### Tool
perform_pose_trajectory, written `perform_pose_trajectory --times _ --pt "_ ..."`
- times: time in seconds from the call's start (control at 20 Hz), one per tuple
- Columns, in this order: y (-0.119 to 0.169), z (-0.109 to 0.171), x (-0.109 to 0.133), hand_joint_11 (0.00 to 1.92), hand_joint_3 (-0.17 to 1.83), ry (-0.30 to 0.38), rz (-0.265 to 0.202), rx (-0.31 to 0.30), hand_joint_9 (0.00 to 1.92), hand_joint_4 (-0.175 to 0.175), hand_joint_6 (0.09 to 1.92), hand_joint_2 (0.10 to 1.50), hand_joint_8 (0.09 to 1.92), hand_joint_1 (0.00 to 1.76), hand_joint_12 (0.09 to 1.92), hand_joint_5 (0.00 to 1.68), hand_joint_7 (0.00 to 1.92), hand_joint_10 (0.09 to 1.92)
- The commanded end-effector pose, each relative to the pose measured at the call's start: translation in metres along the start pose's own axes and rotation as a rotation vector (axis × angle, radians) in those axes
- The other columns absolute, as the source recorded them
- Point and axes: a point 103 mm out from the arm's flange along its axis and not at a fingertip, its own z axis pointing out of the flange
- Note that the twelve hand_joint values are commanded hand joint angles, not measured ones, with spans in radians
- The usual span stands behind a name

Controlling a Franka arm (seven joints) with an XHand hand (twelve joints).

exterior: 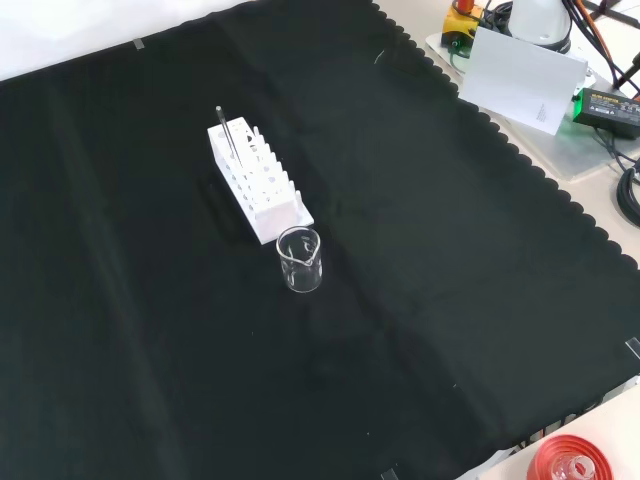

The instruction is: Take the glass rod from the white test tube rack.

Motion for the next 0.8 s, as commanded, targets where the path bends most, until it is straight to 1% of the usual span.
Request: perform_pose_trajectory --times 0.05,0.15,0.25,0.55,0.8 --pt "0.0001 0.0 -0.0001 0.0 0.57 0.0 0.002 -0.005 0.0 -0.031 0.09 0.73 0.09 0.62 0.85 0.0 0.0 0.38" --pt "0.0004 0.0 -0.0008 0.0 0.45 0.001 0.007 -0.001 0.0 -0.032 0.09 0.8 0.09 0.61 0.84 0.0 0.0 0.34" --pt "0.0004 -0.0003 -0.0027 0.0 0.41 0.004 0.008 -0.004 0.0 -0.032 0.09 0.82 0.09 0.61 0.84 0.0 0.0 0.33" --pt "0.0018 -0.0014 -0.003 0.0 0.39 0.001 0.009 -0.008 0.0 -0.032 0.09 0.83 0.09 0.61 0.84 0.0 0.0 0.33" --pt "0.0055 -0.0054 -0.0007 0.0 0.38 -0.003 -0.003 -0.015 0.0 -0.034 0.09 0.83 0.09 0.61 0.84 0.0 0.01 0.36"
